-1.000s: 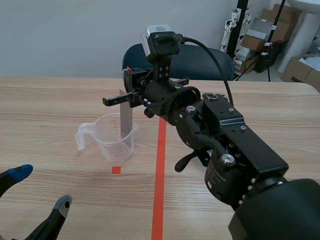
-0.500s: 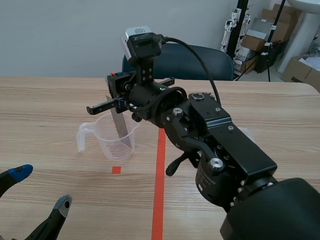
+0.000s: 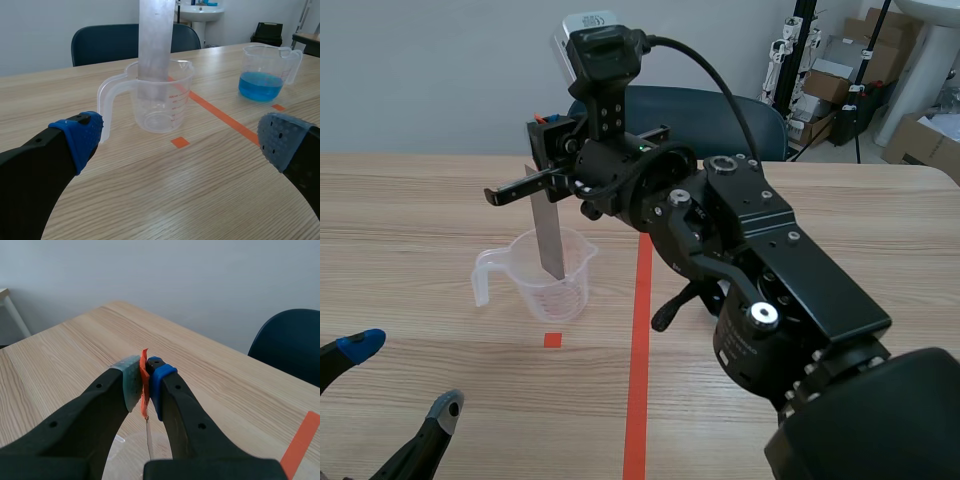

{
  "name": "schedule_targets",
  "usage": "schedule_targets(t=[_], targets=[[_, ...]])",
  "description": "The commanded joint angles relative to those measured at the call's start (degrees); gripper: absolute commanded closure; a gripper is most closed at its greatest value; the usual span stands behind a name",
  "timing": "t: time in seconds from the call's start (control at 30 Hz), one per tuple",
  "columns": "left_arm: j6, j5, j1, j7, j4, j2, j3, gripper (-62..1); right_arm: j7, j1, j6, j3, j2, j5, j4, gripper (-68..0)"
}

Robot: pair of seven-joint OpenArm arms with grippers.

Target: Do the redox reaction experiment. lift the metal plate out of the left beaker

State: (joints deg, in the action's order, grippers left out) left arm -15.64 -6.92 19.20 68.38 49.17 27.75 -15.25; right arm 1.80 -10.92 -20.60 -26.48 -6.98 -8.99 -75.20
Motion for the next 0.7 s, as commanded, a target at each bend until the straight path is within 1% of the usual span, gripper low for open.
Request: schedule_targets(t=[0.0, 0.23, 0.4, 0.67], targets=[[-0.11, -0.13, -0.33, 0.66, 1.03, -0.42, 0.44, -62.3, 0.37, -1.46, -0.07, -0.22, -1.93, -0.44, -0.83, -3.2], [-0.11, -0.13, -0.33, 0.66, 1.03, -0.42, 0.44, -62.3, 0.37, -1.44, -0.07, -0.22, -1.93, -0.70, -0.83, -3.2], [-0.11, -0.13, -0.33, 0.83, 1.03, -0.39, 0.44, -62.3, -1.44, -1.42, -0.07, -0.28, -1.93, -3.72, -0.83, -3.2], [-0.09, -0.15, -0.33, 0.85, 1.03, -0.42, 0.48, -62.3, -3.45, -1.14, -0.09, -2.97, -1.93, -3.67, -0.83, -3.2]])
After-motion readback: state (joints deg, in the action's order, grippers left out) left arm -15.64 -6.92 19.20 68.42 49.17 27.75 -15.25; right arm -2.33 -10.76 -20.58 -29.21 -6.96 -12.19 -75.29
